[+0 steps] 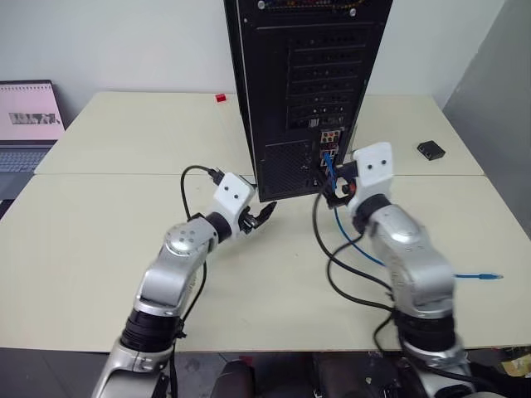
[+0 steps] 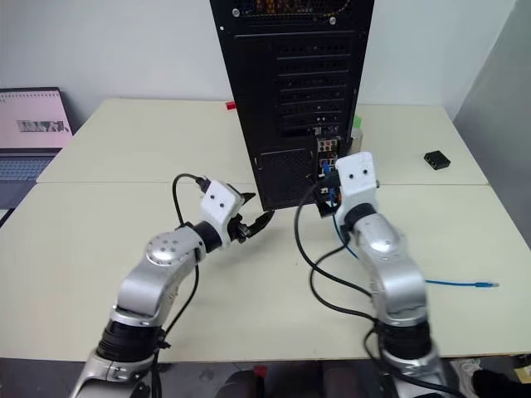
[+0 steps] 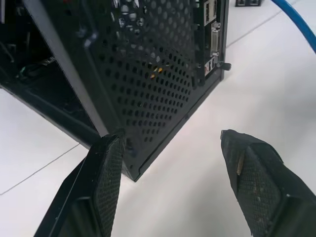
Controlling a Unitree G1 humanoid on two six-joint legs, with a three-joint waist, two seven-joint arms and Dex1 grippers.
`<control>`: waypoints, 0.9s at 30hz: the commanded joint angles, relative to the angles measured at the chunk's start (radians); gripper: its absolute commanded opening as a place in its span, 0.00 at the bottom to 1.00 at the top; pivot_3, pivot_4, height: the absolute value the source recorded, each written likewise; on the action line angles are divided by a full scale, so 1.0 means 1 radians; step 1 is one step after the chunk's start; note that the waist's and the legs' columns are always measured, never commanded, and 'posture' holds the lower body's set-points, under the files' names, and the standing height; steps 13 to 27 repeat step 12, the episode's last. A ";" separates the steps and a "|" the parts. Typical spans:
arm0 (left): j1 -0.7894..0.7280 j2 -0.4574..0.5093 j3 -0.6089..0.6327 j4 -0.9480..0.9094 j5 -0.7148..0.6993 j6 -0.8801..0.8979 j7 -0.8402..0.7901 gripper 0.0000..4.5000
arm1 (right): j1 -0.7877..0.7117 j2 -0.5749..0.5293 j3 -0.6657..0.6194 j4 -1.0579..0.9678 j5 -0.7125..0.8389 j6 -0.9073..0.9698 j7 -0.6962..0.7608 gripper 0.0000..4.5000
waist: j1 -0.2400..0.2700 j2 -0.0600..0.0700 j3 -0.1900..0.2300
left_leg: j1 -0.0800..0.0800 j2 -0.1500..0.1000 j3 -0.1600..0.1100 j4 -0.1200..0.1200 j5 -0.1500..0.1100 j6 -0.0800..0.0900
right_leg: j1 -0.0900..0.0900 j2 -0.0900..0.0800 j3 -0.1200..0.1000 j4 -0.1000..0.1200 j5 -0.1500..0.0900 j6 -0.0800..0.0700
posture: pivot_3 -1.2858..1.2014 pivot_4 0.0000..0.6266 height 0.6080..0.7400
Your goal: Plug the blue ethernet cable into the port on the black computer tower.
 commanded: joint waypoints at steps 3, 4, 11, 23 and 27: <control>-0.093 0.097 0.015 0.039 -0.034 -0.020 -0.140 0.72 | 0.050 -0.245 -0.102 -0.059 0.141 -0.024 0.282 0.94 | 0.000 0.000 0.001 | 0.000 0.000 0.000 0.000 0.000 0.000 | 0.000 0.000 0.000 0.000 0.000 0.000 | 0.52 0.24 1.00; -0.104 0.108 0.016 0.050 -0.037 -0.023 -0.156 0.72 | 0.057 -0.280 -0.115 -0.053 0.160 -0.032 0.313 0.94 | 0.000 0.000 0.001 | 0.000 0.000 0.000 0.000 0.000 0.000 | 0.000 0.000 0.000 0.000 0.000 0.000 | 0.52 0.24 1.00; -0.145 0.165 0.014 0.081 -0.065 -0.043 -0.261 0.72 | 0.068 -0.409 -0.222 0.009 0.255 -0.070 0.424 0.94 | 0.001 -0.002 0.003 | 0.001 0.000 0.001 0.000 0.000 0.000 | 0.001 0.001 0.001 0.000 0.000 0.000 | 0.52 0.24 1.00; -0.146 0.168 0.017 0.078 -0.079 -0.043 -0.278 0.72 | 0.070 -0.423 -0.224 0.022 0.251 -0.084 0.431 0.94 | 0.001 -0.002 0.003 | 0.001 0.000 0.001 0.000 0.000 0.000 | 0.001 0.001 0.001 0.000 0.000 0.000 | 0.52 0.24 1.00; -0.146 0.168 0.017 0.078 -0.079 -0.043 -0.278 0.72 | 0.070 -0.423 -0.224 0.022 0.251 -0.084 0.431 0.94 | 0.001 -0.002 0.003 | 0.001 0.000 0.001 0.000 0.000 0.000 | 0.001 0.001 0.001 0.000 0.000 0.000 | 0.52 0.24 1.00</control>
